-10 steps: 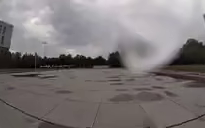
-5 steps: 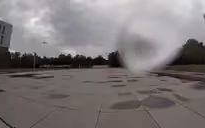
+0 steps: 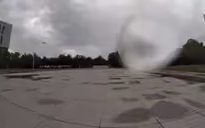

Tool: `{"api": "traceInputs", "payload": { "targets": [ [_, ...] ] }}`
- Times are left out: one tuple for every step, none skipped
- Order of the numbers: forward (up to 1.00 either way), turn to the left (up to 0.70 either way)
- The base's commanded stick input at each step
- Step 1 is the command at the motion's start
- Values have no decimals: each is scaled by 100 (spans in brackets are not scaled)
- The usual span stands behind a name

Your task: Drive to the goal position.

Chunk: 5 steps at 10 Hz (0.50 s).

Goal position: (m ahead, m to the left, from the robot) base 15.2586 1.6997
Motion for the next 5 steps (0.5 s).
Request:
{"api": "traceInputs", "payload": {
  "targets": [
    [70,0],
    [70,0],
    [70,0],
    [70,0],
    [70,0]
  ]
}}
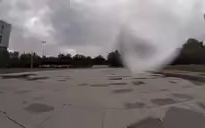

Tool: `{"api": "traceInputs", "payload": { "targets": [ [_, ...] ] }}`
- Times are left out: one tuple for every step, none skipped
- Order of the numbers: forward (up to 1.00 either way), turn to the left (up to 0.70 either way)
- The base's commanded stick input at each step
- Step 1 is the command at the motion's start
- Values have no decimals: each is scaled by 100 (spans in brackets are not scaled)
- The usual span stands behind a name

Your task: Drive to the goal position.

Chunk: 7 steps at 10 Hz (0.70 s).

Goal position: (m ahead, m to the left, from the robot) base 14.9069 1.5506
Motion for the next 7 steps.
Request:
{"api": "traceInputs", "payload": {
  "targets": [
    [70,0],
    [70,0],
    [70,0],
    [70,0],
    [70,0],
    [70,0],
    [70,0]
  ]
}}
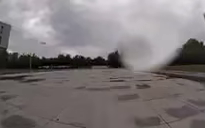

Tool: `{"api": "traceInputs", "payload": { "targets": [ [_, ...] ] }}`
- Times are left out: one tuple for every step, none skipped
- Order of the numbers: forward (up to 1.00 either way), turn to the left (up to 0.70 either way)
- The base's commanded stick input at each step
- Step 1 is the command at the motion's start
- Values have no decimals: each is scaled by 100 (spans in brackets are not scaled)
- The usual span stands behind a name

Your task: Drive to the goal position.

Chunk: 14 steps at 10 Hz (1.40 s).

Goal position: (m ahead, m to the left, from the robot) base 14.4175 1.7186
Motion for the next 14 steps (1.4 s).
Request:
{"api": "traceInputs", "payload": {
  "targets": [
    [70,0],
    [70,0],
    [70,0],
    [70,0],
    [70,0],
    [70,0],
    [70,0],
    [70,0],
    [70,0],
    [70,0],
    [70,0],
    [70,0],
    [70,0],
    [70,0]
  ]
}}
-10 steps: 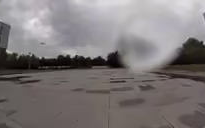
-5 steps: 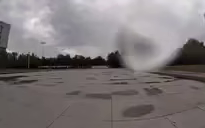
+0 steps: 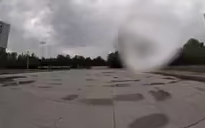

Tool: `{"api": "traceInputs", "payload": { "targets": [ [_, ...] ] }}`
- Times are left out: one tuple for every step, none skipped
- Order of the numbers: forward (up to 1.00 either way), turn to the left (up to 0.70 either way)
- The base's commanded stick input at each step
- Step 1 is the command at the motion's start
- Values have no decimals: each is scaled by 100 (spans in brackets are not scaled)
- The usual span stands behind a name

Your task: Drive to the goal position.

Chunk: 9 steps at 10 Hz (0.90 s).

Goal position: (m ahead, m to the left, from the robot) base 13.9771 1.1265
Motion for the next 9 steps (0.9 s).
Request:
{"api": "traceInputs", "payload": {
  "targets": [
    [70,0],
    [70,0],
    [70,0],
    [70,0],
    [70,0],
    [70,0],
    [70,0],
    [70,0],
    [70,0]
  ]
}}
